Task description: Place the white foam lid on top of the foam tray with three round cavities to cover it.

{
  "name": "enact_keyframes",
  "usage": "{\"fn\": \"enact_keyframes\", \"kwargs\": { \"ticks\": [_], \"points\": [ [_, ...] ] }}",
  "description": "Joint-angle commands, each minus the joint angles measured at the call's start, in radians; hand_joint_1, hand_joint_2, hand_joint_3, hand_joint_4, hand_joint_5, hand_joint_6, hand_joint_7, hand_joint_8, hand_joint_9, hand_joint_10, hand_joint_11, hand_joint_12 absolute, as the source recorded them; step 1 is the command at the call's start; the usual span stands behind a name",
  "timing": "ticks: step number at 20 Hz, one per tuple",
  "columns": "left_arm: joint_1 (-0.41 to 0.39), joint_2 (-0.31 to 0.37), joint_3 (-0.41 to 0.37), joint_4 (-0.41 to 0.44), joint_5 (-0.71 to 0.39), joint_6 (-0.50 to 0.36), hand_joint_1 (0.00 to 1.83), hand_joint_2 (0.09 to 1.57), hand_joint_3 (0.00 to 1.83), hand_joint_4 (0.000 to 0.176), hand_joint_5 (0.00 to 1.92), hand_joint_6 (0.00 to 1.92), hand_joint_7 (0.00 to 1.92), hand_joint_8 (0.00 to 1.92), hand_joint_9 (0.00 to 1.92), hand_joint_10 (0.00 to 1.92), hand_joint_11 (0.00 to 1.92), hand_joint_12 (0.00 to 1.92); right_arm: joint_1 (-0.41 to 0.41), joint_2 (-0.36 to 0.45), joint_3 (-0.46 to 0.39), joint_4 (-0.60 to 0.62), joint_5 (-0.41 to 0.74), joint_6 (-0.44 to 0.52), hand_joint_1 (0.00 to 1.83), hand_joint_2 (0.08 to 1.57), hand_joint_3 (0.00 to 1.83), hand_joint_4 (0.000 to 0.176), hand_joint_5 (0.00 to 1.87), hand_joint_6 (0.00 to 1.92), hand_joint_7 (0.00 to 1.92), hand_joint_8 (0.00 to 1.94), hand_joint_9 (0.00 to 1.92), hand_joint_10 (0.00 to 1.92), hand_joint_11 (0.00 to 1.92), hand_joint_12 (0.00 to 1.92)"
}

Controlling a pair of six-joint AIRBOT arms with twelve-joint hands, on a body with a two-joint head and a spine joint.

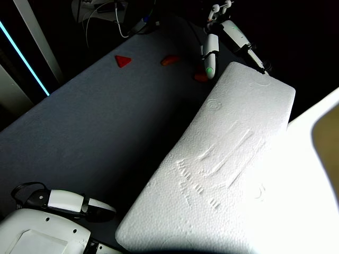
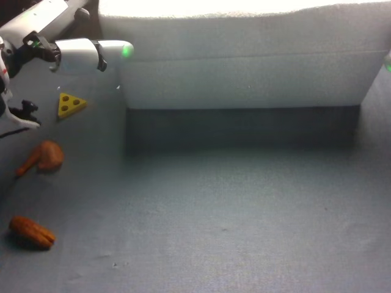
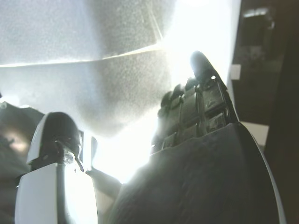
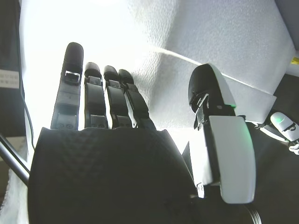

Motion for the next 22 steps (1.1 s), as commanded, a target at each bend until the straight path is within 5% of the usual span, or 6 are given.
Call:
{"fn": "enact_keyframes", "kwargs": {
  "ticks": [1, 5, 7, 11, 18, 22],
  "points": [
    [-0.015, -0.006, 0.009, 0.007, -0.079, 0.003, 0.61, 1.06, 0.00, 0.000, 0.08, 0.00, 0.00, 0.00, 0.00, 0.00, 0.00, 0.60, 0.003, 0.012, 0.007, -0.012, 0.103, -0.009, 0.36, 1.28, 0.00, 0.000, 0.00, 0.00, 0.00, 0.00, 0.00, 0.00, 0.00, 0.47],
    [-0.037, -0.023, 0.031, 0.022, -0.047, 0.002, 0.62, 1.09, 0.00, 0.000, 0.08, 0.00, 0.00, 0.00, 0.00, 0.00, 0.00, 0.56, 0.000, 0.018, 0.006, -0.001, 0.104, -0.018, 0.33, 1.29, 0.00, 0.000, 0.00, 0.00, 0.00, 0.00, 0.00, 0.00, 0.00, 0.60],
    [-0.049, -0.032, 0.040, 0.035, -0.031, -0.002, 0.61, 1.09, 0.00, 0.000, 0.10, 0.01, 0.01, 0.00, 0.03, 0.01, 0.00, 0.69, -0.004, 0.023, 0.003, 0.002, 0.104, -0.018, 0.33, 1.29, 0.00, 0.000, 0.00, 0.00, 0.00, 0.00, 0.00, 0.00, 0.00, 0.05],
    [-0.031, -0.028, 0.040, 0.027, -0.031, -0.007, 0.54, 1.11, 0.00, 0.000, 0.03, 0.00, 0.00, 0.00, 0.00, 0.00, 0.00, 0.48, -0.025, 0.033, -0.005, 0.009, 0.108, -0.018, 0.32, 1.30, 0.00, 0.000, 0.00, 0.00, 0.00, 0.00, 0.00, 0.00, 0.04, 0.02],
    [0.042, 0.011, 0.011, -0.022, -0.069, -0.001, 0.45, 1.02, 0.00, 0.006, 0.00, 0.00, 0.00, 0.00, 0.01, 0.00, 0.00, 1.01, -0.071, 0.069, -0.026, 0.035, 0.123, -0.018, 0.44, 1.29, 0.00, 0.000, 0.00, 0.00, 0.01, 0.00, 0.03, 0.01, 0.00, 0.59],
    [0.050, 0.031, -0.009, -0.027, -0.110, 0.001, 0.49, 1.03, 0.00, 0.019, 0.00, 0.00, 0.00, 0.00, 0.00, 0.00, 0.00, 1.07, -0.071, 0.080, -0.041, 0.026, 0.144, -0.018, 0.48, 1.28, 0.00, 0.000, 0.00, 0.00, 0.00, 0.00, 0.00, 0.00, 0.00, 0.10]
  ]
}}
